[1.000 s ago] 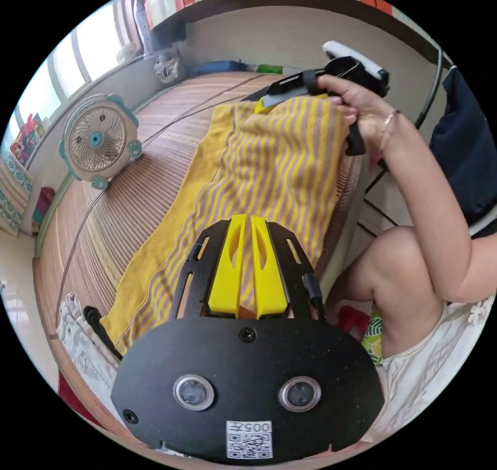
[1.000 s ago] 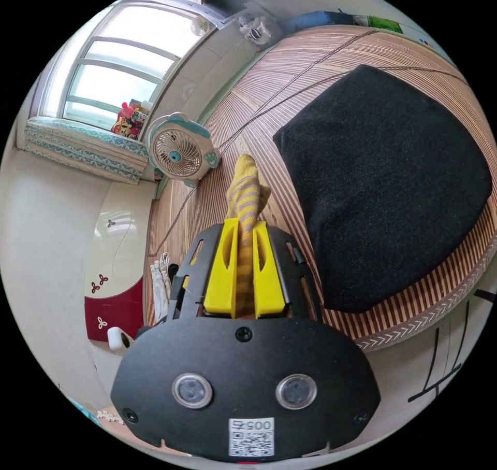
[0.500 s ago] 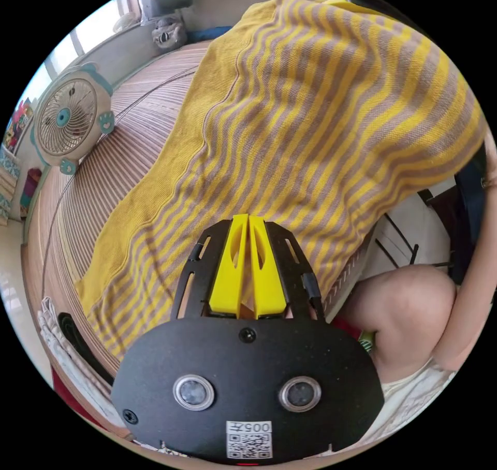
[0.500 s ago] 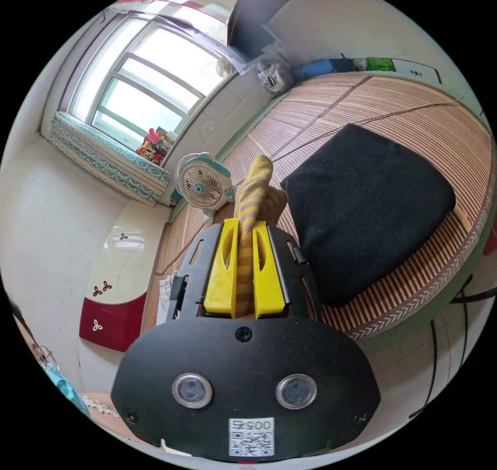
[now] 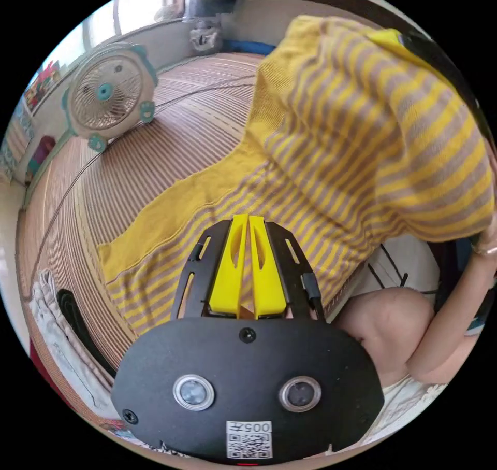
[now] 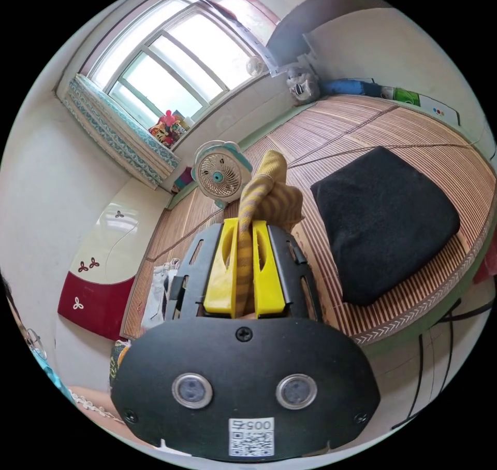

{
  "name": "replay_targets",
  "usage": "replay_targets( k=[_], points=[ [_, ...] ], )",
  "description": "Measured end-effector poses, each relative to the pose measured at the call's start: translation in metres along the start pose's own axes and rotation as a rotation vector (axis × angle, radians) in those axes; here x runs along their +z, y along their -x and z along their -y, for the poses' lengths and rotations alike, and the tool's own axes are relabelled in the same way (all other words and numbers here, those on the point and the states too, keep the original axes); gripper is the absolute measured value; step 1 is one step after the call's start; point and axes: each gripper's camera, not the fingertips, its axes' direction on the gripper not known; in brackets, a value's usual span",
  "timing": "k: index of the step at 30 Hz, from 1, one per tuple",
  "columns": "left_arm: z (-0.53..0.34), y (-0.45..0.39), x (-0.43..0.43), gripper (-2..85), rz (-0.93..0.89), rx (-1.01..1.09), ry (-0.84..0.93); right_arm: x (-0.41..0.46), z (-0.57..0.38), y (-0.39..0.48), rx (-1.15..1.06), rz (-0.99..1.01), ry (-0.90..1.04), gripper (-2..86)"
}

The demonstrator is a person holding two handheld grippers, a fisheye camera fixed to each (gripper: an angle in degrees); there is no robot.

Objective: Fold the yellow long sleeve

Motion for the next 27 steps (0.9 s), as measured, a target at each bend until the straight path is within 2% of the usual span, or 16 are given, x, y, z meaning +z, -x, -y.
replay_targets(
  k=[8,19,23,27],
  points=[
    [-0.047,0.082,-0.051,-0.5,0.229,-0.306,-0.090,0.030,-0.007,0.099,-0.131,-0.050,0.030,0.6],
    [-0.093,0.123,-0.077,-0.6,0.353,-0.426,-0.066,0.122,-0.037,0.234,-0.300,-0.149,0.120,0.7],
    [-0.110,0.147,-0.083,-0.6,0.324,-0.505,-0.065,0.199,-0.064,0.282,-0.394,-0.273,0.227,1.0],
    [-0.118,0.165,-0.086,-0.6,0.289,-0.561,-0.065,0.298,-0.099,0.309,-0.490,-0.376,0.478,3.3]
  ],
)
